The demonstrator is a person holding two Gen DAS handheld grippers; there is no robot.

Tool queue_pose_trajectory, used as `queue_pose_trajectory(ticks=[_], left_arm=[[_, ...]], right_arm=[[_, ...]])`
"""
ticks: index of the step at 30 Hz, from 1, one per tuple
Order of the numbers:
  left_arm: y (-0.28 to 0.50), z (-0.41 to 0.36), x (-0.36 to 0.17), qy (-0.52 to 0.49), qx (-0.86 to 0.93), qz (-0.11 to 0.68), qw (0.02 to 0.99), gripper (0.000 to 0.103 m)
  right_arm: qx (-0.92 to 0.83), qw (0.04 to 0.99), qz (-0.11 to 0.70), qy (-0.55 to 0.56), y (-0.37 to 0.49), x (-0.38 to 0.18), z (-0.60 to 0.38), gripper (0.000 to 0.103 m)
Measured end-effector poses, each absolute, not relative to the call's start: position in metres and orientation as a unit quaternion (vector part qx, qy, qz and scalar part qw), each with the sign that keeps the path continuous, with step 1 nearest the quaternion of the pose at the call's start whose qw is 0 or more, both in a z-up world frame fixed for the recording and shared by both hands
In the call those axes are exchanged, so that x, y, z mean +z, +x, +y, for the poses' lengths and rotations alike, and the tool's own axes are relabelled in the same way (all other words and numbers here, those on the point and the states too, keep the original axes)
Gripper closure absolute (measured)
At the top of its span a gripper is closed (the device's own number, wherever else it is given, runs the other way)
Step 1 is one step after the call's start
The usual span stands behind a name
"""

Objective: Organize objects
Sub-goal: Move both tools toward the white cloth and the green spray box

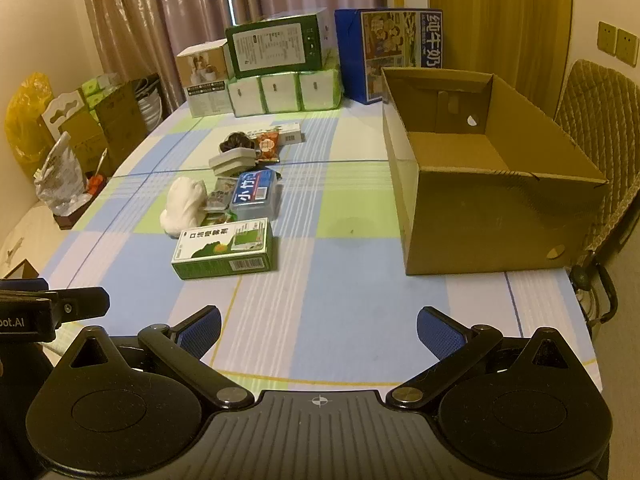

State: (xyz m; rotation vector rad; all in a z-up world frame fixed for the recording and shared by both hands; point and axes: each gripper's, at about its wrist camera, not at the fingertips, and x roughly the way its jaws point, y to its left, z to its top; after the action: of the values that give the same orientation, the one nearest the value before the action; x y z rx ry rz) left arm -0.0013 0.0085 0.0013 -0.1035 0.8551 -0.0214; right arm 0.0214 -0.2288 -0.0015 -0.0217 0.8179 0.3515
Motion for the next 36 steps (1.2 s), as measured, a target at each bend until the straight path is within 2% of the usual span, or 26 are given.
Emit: queue_pose_trajectory(ticks=[14, 27, 36], left_arm=[[0.002, 0.018, -0.001, -0.048, -0.004, 0.415, 0.908, 0.001], [0.047, 0.056, 0.004, 0.0, -0.013, 0.423, 0.906, 0.001], [0.097, 0.086, -0.004, 0.013, -0.042, 0.437, 0.898, 0.001]], right_arm=[[0.212, 0.898, 0.383, -0.038, 0.026, -0.003, -0.224, 0.002], [0.362, 0.851, 0.333, -0.181, 0.069, 0.001, -0.18, 0.002], [0.439, 0.793, 0.325, -0.269, 0.106, -0.028, -0.133, 0.002]])
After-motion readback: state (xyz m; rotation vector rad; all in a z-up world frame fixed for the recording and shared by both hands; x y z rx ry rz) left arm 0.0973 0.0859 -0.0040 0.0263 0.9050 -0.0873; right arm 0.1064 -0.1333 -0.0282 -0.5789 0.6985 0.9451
